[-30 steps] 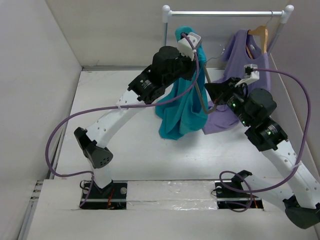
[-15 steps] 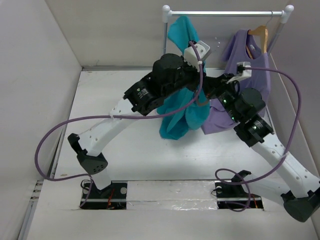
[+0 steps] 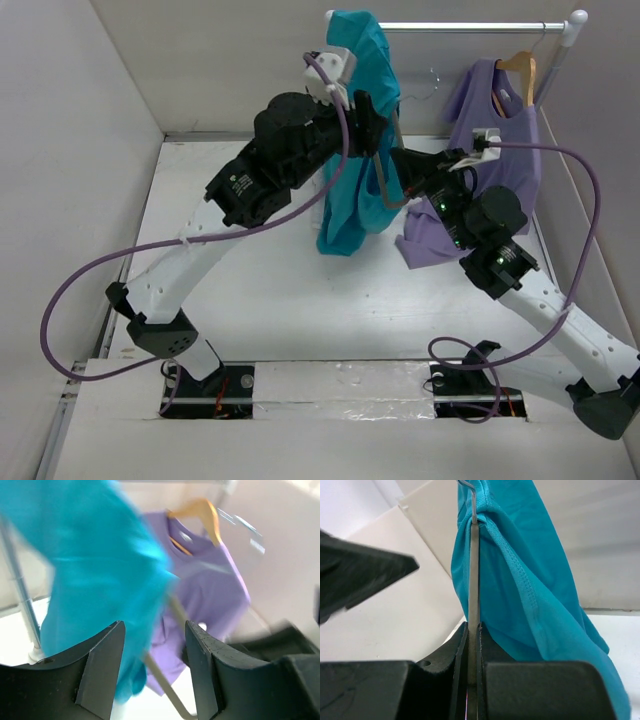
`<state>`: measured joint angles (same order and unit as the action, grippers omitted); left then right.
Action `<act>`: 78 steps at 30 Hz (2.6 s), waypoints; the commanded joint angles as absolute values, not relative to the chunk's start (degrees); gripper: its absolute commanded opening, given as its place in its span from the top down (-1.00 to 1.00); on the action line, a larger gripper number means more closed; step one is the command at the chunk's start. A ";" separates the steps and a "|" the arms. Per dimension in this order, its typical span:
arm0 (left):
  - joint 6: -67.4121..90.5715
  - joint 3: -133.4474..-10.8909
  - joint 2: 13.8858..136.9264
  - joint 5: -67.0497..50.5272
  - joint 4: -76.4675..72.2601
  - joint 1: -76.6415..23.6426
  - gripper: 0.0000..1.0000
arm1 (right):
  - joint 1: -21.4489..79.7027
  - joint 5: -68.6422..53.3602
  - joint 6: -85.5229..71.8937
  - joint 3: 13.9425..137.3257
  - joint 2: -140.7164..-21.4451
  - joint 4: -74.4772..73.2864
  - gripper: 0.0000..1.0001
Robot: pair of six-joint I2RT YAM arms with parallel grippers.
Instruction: Place the t-shirt on the hanger
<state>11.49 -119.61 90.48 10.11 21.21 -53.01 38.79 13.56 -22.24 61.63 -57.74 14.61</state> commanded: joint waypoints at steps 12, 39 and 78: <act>32.08 -122.43 92.72 1.15 6.24 -43.51 -0.26 | 41.13 15.03 -20.83 61.52 -54.93 21.10 1.00; 33.40 -122.09 98.44 -2.82 4.84 -44.56 1.00 | 45.09 13.10 -18.98 67.06 -59.24 18.46 1.00; 51.59 -102.22 84.20 -4.92 -13.54 -39.37 1.00 | 45.53 4.23 -24.53 48.16 -64.60 19.86 -0.05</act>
